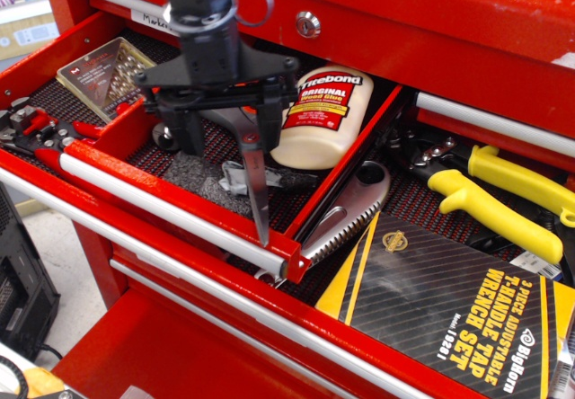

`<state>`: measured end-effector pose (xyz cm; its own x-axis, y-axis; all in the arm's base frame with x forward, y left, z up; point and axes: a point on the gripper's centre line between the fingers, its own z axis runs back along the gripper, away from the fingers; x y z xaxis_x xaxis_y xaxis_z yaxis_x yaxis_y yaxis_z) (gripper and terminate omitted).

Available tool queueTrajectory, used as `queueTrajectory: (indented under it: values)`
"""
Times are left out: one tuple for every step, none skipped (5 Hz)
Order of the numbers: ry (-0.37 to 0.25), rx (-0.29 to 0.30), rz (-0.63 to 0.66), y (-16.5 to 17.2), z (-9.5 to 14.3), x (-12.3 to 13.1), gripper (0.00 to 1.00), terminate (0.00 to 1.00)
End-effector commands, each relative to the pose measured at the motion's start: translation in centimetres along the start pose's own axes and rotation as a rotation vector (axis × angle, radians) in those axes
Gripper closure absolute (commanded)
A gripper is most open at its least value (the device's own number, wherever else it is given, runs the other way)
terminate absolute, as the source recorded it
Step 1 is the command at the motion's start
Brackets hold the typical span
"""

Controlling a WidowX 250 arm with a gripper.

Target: Pick up scissors and put into drawer

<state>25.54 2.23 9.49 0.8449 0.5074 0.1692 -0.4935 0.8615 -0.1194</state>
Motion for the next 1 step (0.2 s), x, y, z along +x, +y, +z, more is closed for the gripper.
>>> queueTrajectory:
  values:
    - [-0.027, -0.015, -0.016, -0.62, 0.78, 0.92, 0.00, 1.00]
